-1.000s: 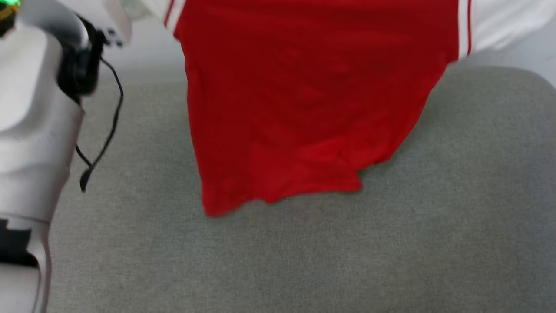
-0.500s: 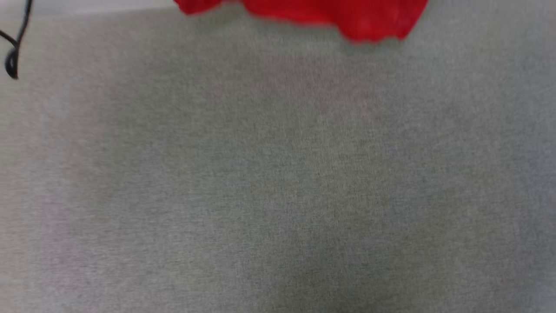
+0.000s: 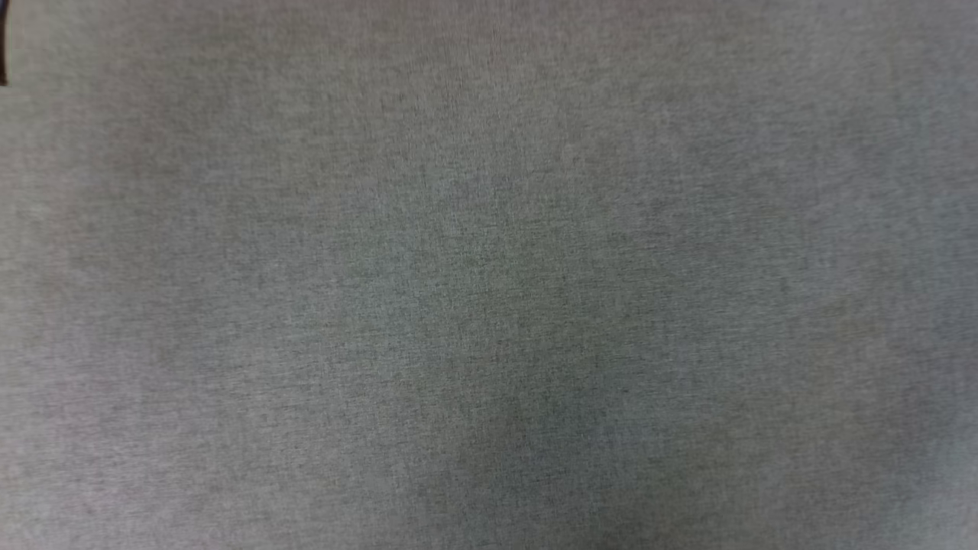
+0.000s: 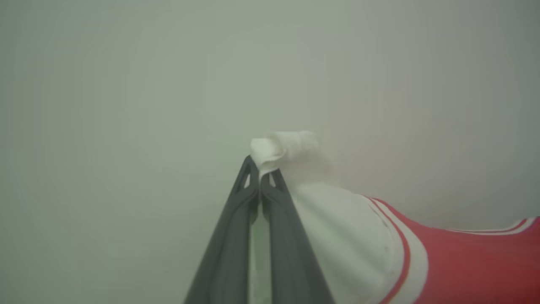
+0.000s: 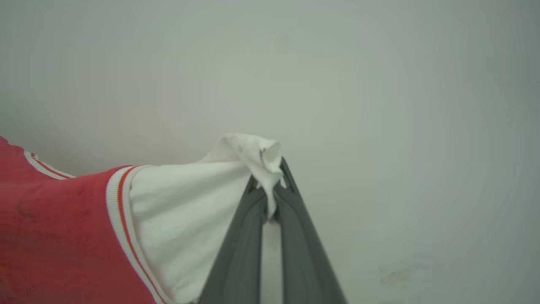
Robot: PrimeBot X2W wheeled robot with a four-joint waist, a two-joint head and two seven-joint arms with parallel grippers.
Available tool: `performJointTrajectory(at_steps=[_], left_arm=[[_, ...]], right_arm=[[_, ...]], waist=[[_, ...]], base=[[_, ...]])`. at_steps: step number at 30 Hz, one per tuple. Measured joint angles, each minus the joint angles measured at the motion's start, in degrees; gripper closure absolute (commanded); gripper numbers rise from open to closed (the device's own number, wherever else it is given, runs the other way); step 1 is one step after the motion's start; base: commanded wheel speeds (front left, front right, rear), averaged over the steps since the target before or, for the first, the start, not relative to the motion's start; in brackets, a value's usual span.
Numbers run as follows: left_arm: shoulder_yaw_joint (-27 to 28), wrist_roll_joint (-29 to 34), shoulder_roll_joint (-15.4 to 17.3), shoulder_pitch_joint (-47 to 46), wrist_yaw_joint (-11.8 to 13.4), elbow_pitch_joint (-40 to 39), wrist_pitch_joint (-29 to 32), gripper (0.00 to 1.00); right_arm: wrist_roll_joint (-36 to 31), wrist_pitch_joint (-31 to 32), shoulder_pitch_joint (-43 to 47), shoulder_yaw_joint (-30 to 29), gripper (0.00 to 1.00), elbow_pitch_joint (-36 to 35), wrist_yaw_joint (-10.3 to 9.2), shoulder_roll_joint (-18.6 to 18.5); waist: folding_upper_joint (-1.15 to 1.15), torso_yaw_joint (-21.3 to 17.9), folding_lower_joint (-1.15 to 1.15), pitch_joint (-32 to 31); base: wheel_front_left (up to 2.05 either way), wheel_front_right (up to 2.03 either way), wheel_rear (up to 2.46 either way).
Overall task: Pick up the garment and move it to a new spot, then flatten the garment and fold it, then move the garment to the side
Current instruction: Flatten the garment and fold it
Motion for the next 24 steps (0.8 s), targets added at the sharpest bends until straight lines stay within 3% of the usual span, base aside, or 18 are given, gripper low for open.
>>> performJointTrajectory(at_steps=[12,17,24], left_arm=[[0.3,-1.68,-2.4,4.94,-2.31,3.22,-0.44,1.0],[1.64,-3.42,-2.53,14.05,-3.05,2.35,-0.49,1.0],[5.37,-5.59,-2.04,35.84,-2.72,-4.87,-0.51,1.0]], right_arm=[[7.25,-0.88,2.66,7.62,1.0,4.54,0.0,0.78],[11.99,0.79,11.83,11.26,1.0,3.6,0.0,0.56],[18.5,3.13,31.68,13.84,1.0,-2.09,-0.01,-1.67]], waist=[[0.0,1.13,-0.01,1.99],[0.0,1.54,-0.01,-1.73],[0.0,2.2,-0.01,-10.89]], base=[[0.0,0.0,0.0],[0.0,0.0,0.0],[0.0,0.0,0.0]])
